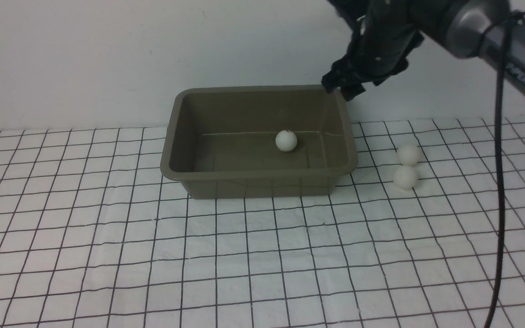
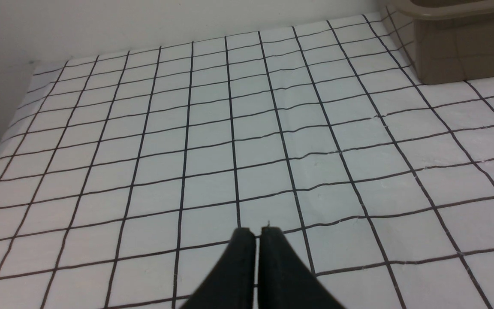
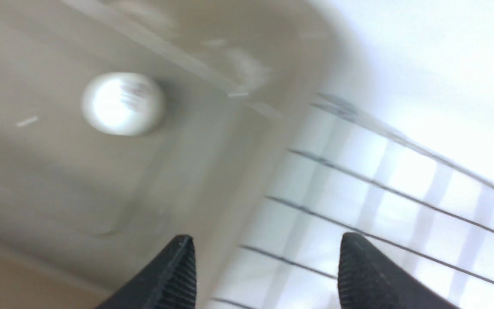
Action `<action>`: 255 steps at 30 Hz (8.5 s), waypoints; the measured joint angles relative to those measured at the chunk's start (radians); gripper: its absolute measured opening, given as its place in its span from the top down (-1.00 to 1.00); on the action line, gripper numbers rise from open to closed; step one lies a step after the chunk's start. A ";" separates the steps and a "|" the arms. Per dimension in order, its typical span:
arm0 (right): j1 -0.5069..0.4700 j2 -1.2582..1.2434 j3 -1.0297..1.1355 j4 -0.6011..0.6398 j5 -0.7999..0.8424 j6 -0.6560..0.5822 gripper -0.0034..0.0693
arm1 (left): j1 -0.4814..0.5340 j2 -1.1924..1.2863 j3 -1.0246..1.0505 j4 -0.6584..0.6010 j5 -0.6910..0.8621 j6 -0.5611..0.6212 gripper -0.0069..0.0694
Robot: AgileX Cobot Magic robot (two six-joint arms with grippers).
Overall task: Put the table tennis balls into the box on the white checkered tablecloth.
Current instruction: 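Reach for and grasp a ping pong ball on the table, then release the ping pong ball into the bin and lift the gripper away, then reach for and grasp a ping pong ball on the table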
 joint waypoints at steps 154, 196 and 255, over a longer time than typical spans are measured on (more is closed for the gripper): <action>0.068 0.202 -0.204 0.231 0.019 -0.073 -0.36 | 0.000 0.000 0.000 0.000 0.000 0.000 0.83; -0.147 -0.185 0.535 0.124 -0.110 0.017 -0.36 | 0.000 0.000 0.000 0.000 0.000 0.000 0.83; -0.198 -0.049 0.535 0.148 -0.341 -0.031 -0.36 | 0.000 0.000 0.000 0.000 0.000 0.000 0.83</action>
